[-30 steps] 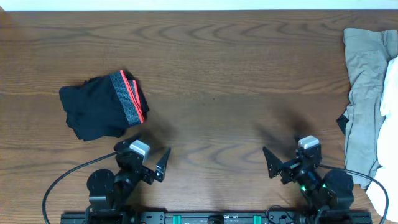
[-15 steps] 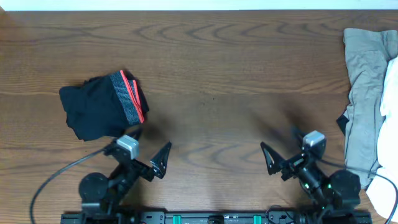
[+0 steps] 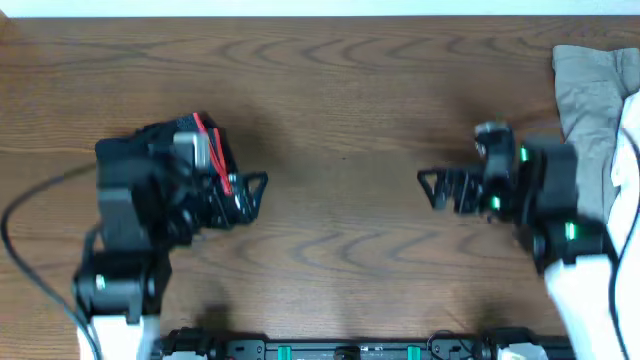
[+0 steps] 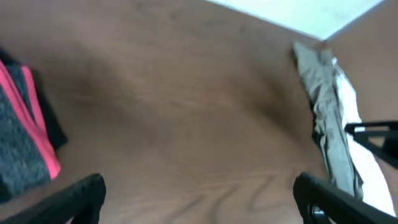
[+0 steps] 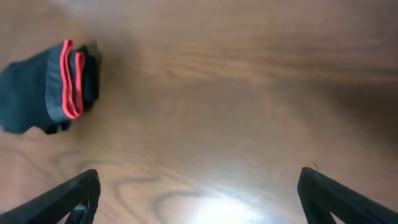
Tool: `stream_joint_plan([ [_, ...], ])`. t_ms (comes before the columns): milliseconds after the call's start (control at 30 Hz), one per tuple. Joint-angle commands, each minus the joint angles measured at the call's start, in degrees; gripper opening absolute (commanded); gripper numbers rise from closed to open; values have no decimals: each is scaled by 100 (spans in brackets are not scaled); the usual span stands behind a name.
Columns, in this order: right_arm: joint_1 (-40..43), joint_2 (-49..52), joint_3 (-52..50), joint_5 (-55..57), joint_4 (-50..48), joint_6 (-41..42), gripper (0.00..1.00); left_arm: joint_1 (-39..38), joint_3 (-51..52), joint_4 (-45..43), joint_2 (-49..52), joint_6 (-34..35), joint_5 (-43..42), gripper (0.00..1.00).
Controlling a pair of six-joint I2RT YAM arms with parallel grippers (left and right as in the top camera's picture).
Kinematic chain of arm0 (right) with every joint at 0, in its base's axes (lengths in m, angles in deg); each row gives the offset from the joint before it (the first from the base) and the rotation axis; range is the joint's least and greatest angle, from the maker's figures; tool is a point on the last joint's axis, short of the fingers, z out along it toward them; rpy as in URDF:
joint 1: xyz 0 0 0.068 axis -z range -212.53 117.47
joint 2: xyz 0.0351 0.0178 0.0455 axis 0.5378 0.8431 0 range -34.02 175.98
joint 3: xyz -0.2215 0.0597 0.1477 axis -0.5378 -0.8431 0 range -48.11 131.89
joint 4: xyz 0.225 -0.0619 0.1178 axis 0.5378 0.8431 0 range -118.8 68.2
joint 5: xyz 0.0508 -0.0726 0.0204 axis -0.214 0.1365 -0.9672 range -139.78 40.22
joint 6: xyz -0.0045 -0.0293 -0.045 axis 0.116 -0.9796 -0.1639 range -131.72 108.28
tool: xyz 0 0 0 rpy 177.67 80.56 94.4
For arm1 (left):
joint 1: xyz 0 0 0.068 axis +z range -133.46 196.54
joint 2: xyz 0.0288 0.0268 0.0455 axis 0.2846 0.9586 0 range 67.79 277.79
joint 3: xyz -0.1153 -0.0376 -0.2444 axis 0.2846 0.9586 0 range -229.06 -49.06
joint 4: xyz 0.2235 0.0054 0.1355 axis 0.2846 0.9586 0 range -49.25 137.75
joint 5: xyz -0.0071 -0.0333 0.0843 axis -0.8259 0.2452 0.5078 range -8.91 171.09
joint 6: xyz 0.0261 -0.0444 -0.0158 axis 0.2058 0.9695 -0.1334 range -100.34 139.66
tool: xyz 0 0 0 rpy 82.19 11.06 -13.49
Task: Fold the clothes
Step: 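Reach the right gripper to the clothes pile and grasp the white T-shirt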
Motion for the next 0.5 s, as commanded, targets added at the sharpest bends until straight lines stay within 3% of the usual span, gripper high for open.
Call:
stream_joint_plan([
  [0, 107, 822, 789, -651, 249, -87, 99, 15, -588, 181, 533, -83, -63, 98],
  [100, 107, 1272, 1123, -1478, 284, -1071, 99, 15, -675, 109, 789, -68, -448, 98],
  [167, 136, 1475, 1311, -1259, 337, -881, 99, 15, -675, 107, 874, -66, -590, 98],
  [333, 415, 1921, 2210, 1217, 1121, -269, 99, 26, -675, 83, 892, -111, -428, 100],
  [467, 852, 2503, 3366, 2299, 1961, -149, 99, 24, -678, 302, 898, -85, 57, 96],
])
